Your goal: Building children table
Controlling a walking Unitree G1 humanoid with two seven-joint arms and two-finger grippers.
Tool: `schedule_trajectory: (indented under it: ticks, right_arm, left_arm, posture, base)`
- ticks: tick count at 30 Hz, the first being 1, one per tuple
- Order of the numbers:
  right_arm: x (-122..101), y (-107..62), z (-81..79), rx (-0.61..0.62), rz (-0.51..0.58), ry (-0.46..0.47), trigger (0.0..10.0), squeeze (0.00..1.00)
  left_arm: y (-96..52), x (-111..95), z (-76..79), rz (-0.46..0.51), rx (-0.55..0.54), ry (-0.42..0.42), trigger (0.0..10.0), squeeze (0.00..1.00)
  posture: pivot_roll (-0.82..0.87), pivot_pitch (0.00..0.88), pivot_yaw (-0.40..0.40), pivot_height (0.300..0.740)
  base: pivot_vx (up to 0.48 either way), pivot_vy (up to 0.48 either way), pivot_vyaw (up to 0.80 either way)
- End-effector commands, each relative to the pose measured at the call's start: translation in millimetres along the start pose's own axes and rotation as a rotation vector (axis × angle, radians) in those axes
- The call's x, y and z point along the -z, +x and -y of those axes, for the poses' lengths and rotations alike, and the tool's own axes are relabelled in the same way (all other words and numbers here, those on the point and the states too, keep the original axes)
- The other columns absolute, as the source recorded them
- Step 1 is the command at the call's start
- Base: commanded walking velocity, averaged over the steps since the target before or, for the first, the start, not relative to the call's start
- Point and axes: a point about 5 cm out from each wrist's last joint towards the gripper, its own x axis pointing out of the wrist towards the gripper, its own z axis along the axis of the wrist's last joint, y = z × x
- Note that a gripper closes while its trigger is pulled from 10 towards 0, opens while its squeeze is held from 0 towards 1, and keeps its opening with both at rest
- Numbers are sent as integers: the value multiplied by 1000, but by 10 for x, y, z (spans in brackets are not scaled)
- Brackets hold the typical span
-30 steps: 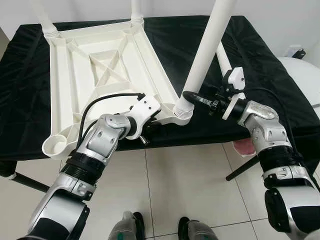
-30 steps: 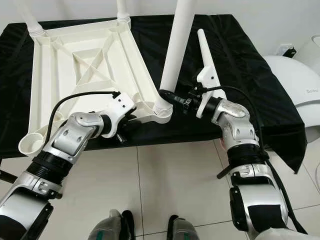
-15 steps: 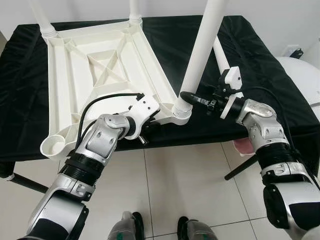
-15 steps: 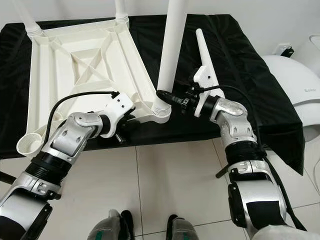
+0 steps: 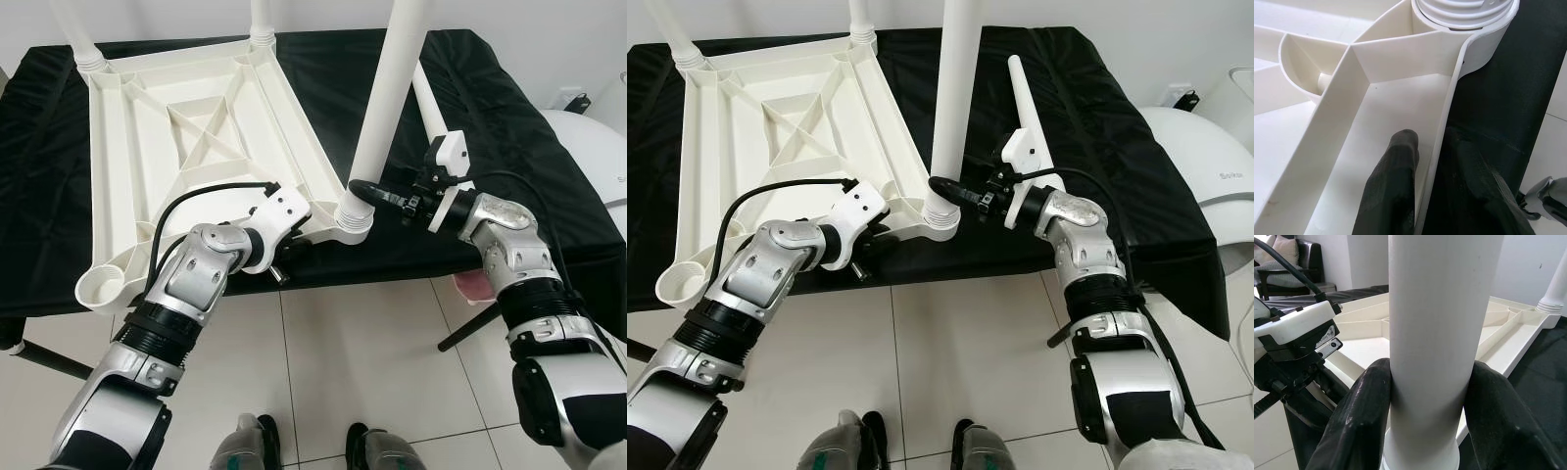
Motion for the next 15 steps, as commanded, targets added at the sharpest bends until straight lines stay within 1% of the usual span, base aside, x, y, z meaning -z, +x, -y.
schedule_trajectory:
  ticks: [1,11,15]
  right_arm:
    - [201,42,-123,-62,-79,45,10000,0]
    - [206,27,-113,-5,-51,63,10000,0]
    - [225,6,-100,43,-46,68,10000,0]
  left_arm:
    - [-55,-86,-50,33,-73,30,10000,0]
    - [-59,-103,-48,39,-73,30,10000,0]
    - [-59,-106,-47,38,-74,30,10000,0]
  posture:
    - [-85,183,-2,740]
    - [-86,184,-1,740]
    - [-89,184,-1,740]
  base:
    - [0,0,0]
    - [0,0,0]
    - [0,0,0]
